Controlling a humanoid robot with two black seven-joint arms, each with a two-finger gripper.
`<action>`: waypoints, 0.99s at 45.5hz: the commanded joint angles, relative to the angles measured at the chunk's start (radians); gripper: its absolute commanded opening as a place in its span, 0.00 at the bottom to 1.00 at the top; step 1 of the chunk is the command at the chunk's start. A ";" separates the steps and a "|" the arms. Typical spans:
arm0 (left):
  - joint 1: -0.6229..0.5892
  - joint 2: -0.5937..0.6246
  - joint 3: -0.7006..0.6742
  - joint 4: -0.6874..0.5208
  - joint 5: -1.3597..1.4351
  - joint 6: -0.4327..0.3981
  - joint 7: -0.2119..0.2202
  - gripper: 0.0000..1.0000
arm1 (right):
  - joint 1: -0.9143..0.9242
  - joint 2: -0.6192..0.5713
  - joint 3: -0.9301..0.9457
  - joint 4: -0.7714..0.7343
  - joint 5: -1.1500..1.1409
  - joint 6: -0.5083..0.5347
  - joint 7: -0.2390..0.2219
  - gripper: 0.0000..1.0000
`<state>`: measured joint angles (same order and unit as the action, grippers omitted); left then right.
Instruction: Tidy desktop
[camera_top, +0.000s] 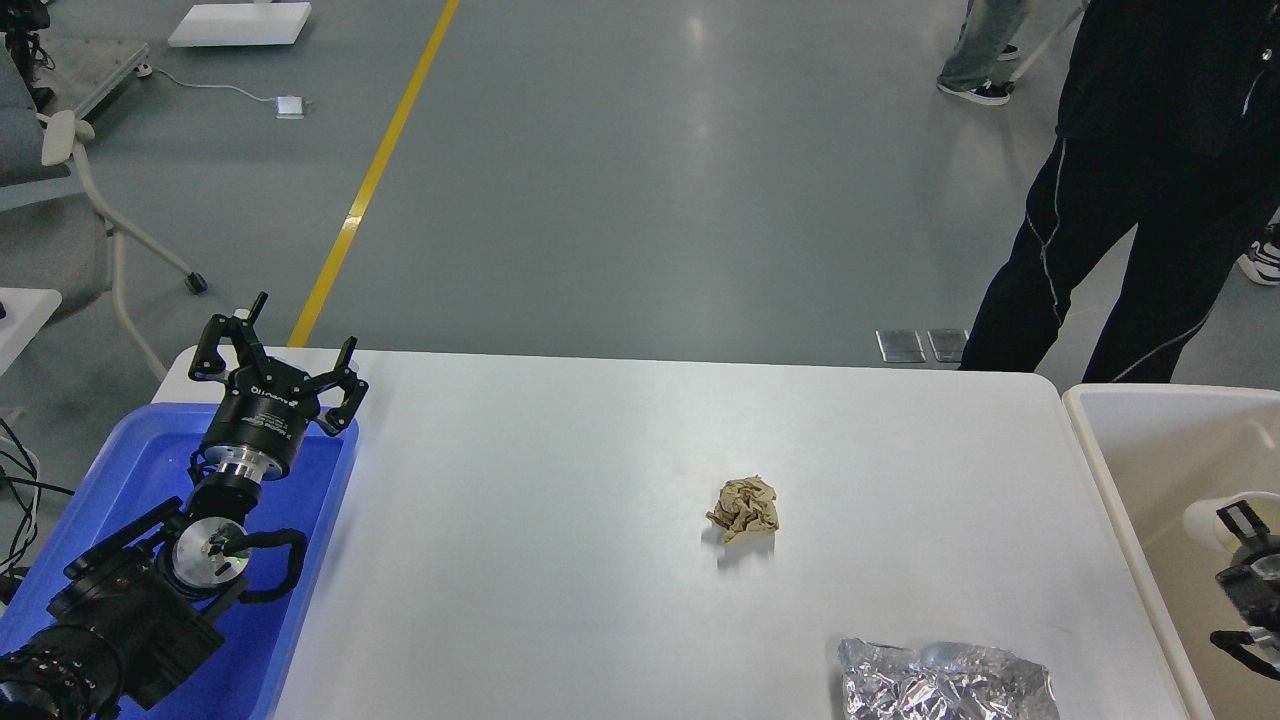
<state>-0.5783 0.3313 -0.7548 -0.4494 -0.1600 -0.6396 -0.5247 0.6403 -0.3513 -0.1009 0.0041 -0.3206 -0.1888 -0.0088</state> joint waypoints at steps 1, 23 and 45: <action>0.000 0.000 0.000 0.000 0.000 0.000 0.000 1.00 | -0.007 0.009 0.004 -0.001 0.002 -0.006 0.000 0.63; 0.000 0.000 0.000 0.000 -0.001 0.000 0.000 1.00 | 0.123 -0.127 0.220 0.093 0.000 0.064 0.000 1.00; 0.000 0.000 0.000 0.000 -0.001 0.000 0.000 1.00 | 0.358 -0.308 0.795 0.405 0.002 0.075 0.006 1.00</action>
<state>-0.5783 0.3313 -0.7544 -0.4494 -0.1601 -0.6396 -0.5247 0.9182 -0.5779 0.2991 0.1920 -0.3193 -0.1207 -0.0051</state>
